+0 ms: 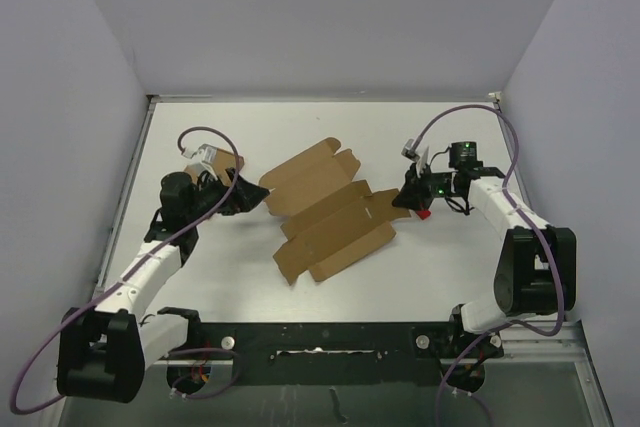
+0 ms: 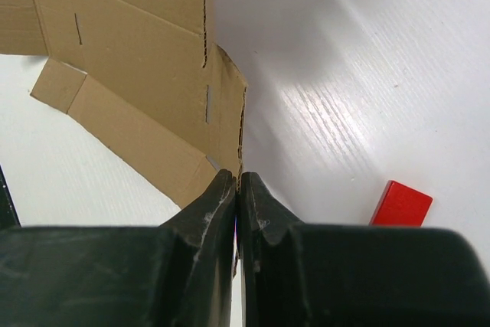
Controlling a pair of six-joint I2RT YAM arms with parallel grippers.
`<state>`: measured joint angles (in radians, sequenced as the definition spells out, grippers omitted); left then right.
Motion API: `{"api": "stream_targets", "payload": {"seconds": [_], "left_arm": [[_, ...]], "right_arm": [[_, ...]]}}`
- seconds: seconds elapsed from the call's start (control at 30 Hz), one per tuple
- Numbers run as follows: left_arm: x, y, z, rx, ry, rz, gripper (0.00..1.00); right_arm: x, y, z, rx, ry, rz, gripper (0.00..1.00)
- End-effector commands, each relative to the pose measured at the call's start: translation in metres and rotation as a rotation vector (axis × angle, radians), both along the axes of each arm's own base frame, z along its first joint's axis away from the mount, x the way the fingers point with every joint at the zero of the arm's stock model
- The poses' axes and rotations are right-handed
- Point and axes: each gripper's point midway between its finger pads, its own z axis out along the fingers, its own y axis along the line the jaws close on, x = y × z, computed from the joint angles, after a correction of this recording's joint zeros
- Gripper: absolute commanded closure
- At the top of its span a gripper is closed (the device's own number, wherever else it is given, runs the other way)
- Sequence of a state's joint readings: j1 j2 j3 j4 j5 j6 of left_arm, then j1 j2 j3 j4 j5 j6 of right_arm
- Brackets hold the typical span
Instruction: Fold the paper box
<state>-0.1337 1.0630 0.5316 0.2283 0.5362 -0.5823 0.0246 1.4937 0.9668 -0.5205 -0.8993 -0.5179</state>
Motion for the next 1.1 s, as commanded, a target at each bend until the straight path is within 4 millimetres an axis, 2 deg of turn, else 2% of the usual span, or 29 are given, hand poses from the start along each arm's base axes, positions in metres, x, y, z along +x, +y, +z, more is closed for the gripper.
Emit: {"api": "stream_targets", "payload": {"seconds": [0.0,0.13,0.4,0.6,0.67,0.83,0.93,1.07], "left_arm": [[0.002,0.002,-0.021,-0.029,0.085,0.014,0.14],[0.010,0.004,-0.027,-0.104,0.129,0.015,0.08],[0.025,0.000,-0.037,-0.237,0.179,-0.047,0.07],[0.022,-0.018,-0.017,-0.331,0.101,-0.175,0.08],[0.017,-0.022,-0.013,-0.339,0.088,-0.205,0.13],[0.005,-0.031,-0.004,-0.350,0.064,-0.274,0.32],[0.000,-0.036,0.001,-0.347,0.052,-0.305,0.39],[-0.006,-0.043,0.004,-0.338,0.049,-0.342,0.44]], "right_arm": [[0.004,0.004,0.027,0.024,-0.110,0.048,0.99],[0.003,0.004,0.032,0.024,-0.142,0.068,0.99],[-0.010,0.011,0.049,0.056,-0.232,0.138,0.99],[-0.017,0.015,0.056,0.071,-0.271,0.179,0.99],[-0.017,0.015,0.058,0.070,-0.277,0.183,0.99],[-0.018,0.014,0.059,0.056,-0.296,0.189,0.99],[-0.018,0.012,0.062,0.054,-0.305,0.187,0.99],[-0.018,0.012,0.063,0.055,-0.307,0.189,0.99]]}}
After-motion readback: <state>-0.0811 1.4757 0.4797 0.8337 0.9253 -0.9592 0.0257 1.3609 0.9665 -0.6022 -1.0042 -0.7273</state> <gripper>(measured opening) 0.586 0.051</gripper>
